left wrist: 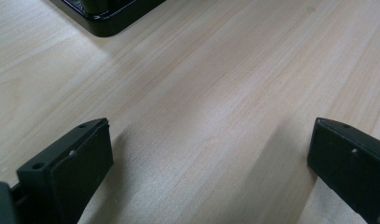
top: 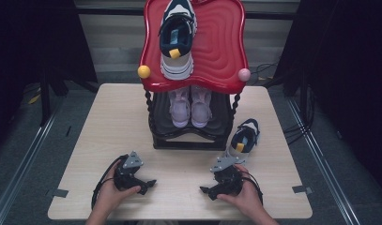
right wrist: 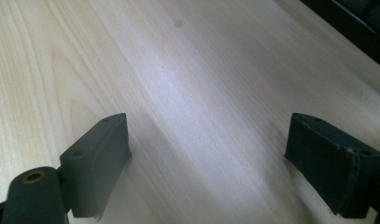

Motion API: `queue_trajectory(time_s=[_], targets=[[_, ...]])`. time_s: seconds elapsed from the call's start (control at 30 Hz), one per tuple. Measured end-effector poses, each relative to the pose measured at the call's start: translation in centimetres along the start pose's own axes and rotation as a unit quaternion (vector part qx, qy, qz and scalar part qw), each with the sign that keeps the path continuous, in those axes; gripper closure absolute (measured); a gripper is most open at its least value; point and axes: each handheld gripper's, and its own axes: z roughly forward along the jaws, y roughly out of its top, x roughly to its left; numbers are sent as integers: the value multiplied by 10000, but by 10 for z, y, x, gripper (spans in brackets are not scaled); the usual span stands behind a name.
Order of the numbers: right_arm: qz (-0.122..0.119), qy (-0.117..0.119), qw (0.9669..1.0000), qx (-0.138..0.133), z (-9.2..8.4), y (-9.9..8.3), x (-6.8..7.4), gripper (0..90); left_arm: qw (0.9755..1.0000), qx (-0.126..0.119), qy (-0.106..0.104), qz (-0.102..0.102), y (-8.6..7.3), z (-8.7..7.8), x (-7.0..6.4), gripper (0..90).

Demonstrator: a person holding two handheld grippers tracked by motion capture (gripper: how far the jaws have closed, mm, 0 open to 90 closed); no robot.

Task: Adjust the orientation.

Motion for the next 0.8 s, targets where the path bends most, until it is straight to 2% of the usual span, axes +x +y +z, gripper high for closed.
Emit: queue_trajectory(time_s=[0.1, 0.17, 0.37, 0.43, 0.47, 0.53, 0.67, 0.8], targets=[[-41, 82, 9998, 204, -4, 1, -3, 144, 10000, 2, -1, 2, 0, 0, 0, 0], [19, 161, 9994, 307, -6, 2, -4, 145, 10000, 15, -4, 21, 0, 0, 0, 0], [-104, 261, 9977, 623, -18, 4, -7, 154, 10000, 15, -3, 21, 0, 0, 0, 0], [-111, 302, 9974, 643, -21, 5, -9, 156, 10000, 16, -5, 22, 0, 0, 0, 0], [-143, 329, 9964, 773, -25, 6, -11, 160, 10000, 16, -5, 23, 0, 0, 0, 0], [-87, 339, 9959, 838, -27, 6, -11, 167, 10000, 17, -5, 22, 0, 0, 0, 0], [-192, 451, 9930, 1077, -31, 7, -14, 173, 10000, 17, -3, 23, 0, 0, 0, 0], [-284, 459, 9903, 1284, -34, 9, -14, 174, 10000, 16, -5, 21, 0, 0, 0, 0]])
